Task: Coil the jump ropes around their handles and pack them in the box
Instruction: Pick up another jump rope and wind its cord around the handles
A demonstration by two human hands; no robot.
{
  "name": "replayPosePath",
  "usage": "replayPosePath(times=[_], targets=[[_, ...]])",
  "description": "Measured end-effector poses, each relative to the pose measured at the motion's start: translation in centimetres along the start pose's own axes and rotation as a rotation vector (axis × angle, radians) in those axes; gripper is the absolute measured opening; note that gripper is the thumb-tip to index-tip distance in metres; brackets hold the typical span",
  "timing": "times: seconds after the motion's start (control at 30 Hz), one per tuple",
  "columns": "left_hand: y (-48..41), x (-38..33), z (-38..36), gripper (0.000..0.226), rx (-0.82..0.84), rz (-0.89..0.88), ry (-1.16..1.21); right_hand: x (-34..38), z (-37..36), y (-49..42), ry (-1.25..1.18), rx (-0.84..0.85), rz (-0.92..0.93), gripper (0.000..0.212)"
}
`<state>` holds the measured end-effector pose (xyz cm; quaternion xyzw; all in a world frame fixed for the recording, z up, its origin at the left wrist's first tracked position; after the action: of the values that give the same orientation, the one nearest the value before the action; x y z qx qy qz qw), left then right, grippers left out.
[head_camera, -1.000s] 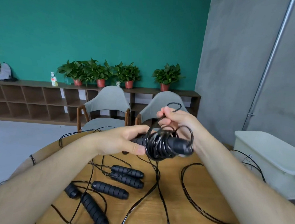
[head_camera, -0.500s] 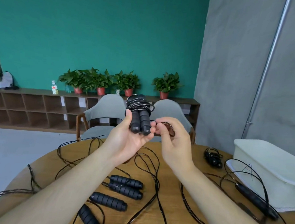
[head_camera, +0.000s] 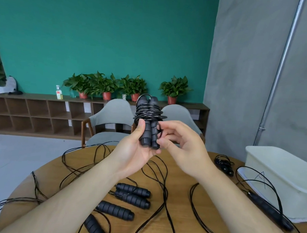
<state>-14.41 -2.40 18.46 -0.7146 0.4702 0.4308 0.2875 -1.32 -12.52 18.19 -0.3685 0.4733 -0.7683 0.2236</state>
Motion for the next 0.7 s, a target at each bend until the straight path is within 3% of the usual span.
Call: replayPosePath(times=[0.27,0.37,0.53,0.7], targets=[[-0.6,0.4,0.2,0.061,0.046,0.005,-0.040,0.4,0.3,-0.9,0.120,-0.030,0.077,0.013],[-0.6,0.6,-0.1,0.058,0.052,-0.009,-0.036,0.4,0.4,-0.8,0.161,-0.014,0.103,0.014],[-0.8,1.1,0.0,0.051,0.050,-0.026,0.016,0.1,-0.1,-0.8,0.086,-0.034,-0.012,0.024],[-0.8,1.3,0.1,0.053,0.021,-0.030,0.029,0.1,-0.8,-1.1,-0.048,-0.112,-0.145,0.015]])
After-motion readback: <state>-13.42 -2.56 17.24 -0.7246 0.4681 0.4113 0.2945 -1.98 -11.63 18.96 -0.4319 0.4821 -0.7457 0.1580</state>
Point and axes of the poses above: each hand's wrist, its own y-axis away from the middle knuckle, its own z-axis out of the back of the hand, x = y × z, the point moved 1 cm from there along -y, towards the middle knuckle, and after that the axes turned 15 degrees about z, right-handed, at the moved point
